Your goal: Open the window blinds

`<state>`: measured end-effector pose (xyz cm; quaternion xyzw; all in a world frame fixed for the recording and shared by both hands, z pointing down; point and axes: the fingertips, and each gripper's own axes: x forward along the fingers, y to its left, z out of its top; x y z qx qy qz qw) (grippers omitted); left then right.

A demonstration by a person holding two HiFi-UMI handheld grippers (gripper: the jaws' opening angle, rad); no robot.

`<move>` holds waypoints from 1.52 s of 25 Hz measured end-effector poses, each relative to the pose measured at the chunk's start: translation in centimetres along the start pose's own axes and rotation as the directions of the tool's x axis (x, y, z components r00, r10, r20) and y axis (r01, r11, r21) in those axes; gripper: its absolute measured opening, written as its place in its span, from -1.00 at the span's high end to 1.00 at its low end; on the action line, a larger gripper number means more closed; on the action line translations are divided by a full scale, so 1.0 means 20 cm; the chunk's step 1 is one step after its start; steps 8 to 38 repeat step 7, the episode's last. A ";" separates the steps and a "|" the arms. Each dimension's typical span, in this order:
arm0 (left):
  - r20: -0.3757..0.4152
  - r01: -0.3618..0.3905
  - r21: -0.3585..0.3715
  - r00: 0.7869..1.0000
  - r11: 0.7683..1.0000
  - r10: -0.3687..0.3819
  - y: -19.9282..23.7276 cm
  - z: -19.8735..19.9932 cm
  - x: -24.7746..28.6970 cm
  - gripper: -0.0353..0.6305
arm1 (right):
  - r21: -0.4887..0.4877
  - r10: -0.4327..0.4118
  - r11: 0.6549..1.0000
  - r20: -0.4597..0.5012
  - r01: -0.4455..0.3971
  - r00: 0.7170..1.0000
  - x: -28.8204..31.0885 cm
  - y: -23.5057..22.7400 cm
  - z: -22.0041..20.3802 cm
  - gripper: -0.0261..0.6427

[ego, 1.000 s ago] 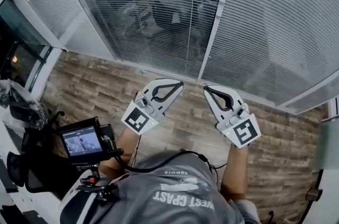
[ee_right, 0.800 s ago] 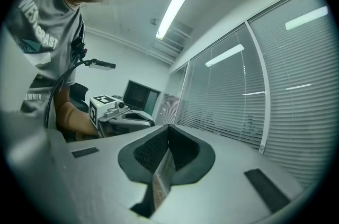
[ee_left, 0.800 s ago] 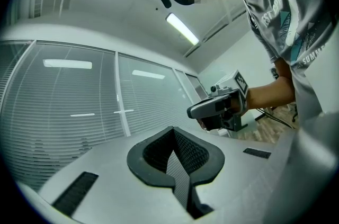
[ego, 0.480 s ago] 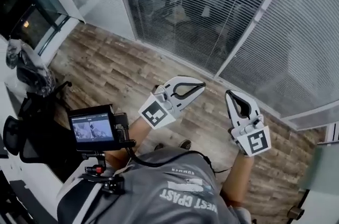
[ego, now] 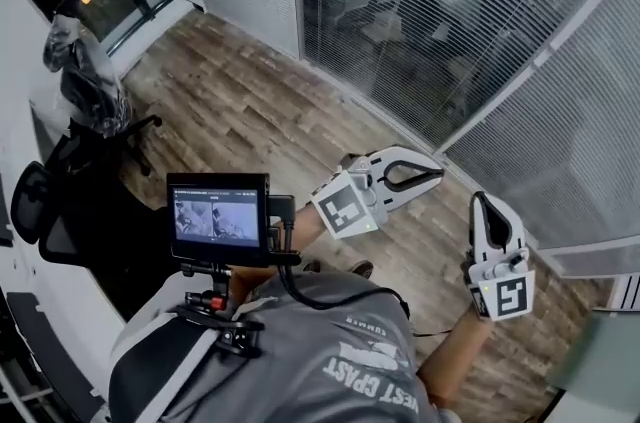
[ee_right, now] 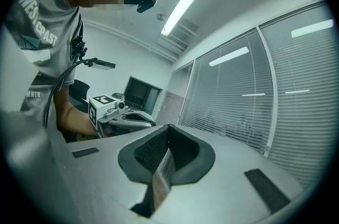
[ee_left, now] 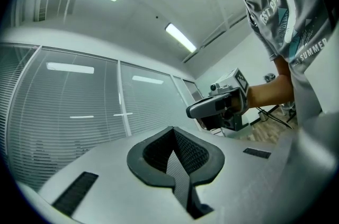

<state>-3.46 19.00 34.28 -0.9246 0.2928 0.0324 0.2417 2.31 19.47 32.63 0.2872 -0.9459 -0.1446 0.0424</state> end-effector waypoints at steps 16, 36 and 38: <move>0.012 -0.003 0.009 1.000 1.000 0.003 -0.11 0.00 -0.31 0.89 | -0.008 -0.007 1.000 0.001 0.007 1.000 0.02 0.33 -0.02 0.91; 0.012 -0.003 0.009 1.000 1.000 0.003 -0.11 0.00 -0.31 0.89 | -0.008 -0.007 1.000 0.001 0.007 1.000 0.02 0.33 -0.02 0.91; 0.012 -0.003 0.009 1.000 1.000 0.003 -0.11 0.00 -0.31 0.89 | -0.008 -0.007 1.000 0.001 0.007 1.000 0.02 0.33 -0.02 0.91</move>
